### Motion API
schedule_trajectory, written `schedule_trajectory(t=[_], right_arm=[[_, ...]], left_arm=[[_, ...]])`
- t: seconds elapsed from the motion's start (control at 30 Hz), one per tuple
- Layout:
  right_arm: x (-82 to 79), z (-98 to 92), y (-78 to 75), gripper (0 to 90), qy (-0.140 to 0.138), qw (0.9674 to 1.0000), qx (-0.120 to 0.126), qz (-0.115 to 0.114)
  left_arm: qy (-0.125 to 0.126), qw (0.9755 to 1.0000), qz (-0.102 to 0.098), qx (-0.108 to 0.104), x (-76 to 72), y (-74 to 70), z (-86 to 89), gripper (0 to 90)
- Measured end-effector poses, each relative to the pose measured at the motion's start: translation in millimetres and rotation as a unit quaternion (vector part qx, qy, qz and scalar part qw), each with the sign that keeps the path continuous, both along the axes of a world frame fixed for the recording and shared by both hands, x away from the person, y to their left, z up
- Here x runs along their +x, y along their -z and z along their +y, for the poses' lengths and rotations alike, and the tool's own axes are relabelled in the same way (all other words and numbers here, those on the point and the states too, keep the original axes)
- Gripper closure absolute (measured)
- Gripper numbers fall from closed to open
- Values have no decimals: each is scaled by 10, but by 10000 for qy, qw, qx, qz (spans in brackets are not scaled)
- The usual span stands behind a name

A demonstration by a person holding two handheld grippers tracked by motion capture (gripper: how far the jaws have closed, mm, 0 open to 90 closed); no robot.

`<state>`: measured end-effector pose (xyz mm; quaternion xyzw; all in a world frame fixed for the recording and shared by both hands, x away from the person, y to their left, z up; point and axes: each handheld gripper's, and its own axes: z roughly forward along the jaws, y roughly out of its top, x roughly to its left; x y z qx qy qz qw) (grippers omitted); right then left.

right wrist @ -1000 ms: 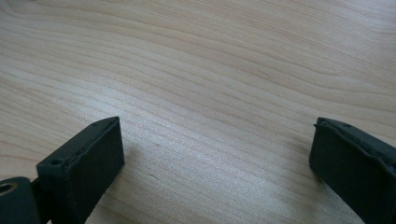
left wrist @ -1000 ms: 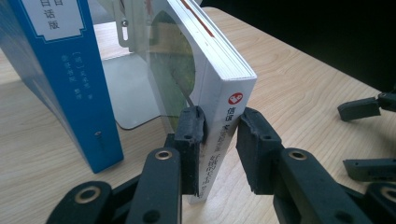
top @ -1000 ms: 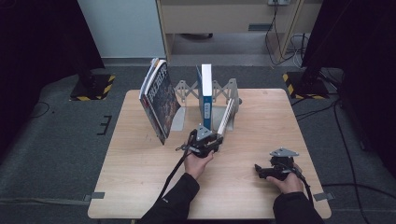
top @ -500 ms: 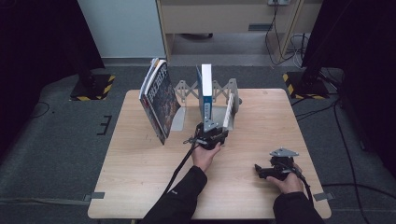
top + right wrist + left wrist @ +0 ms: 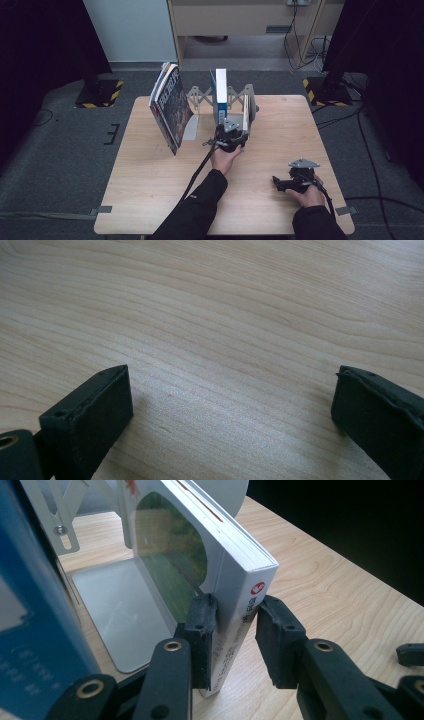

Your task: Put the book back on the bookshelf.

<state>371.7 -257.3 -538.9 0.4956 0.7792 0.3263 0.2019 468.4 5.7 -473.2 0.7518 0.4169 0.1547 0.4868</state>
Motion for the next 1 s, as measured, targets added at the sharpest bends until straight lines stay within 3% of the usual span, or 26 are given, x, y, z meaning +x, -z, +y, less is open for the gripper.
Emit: schedule_trajectory(t=[0.27,0.5,0.63,0.8,1.0], right_arm=[[1,2,1,34,-2,10000,-2,-6],[1,3,1,34,-5,10000,-2,-6],[2,3,2,34,-5,10000,-1,-15],[1,4,1,33,-4,10000,0,0],[1,5,2,34,0,10000,2,-7]], left_arm=[[61,9999,50,126,72,-37,-94,656],[120,9997,-34,220,76,-38,-185,642],[124,9998,13,183,83,-39,-178,638],[159,9995,-54,271,74,-36,-168,624],[280,9993,-109,213,30,-59,-114,571]])
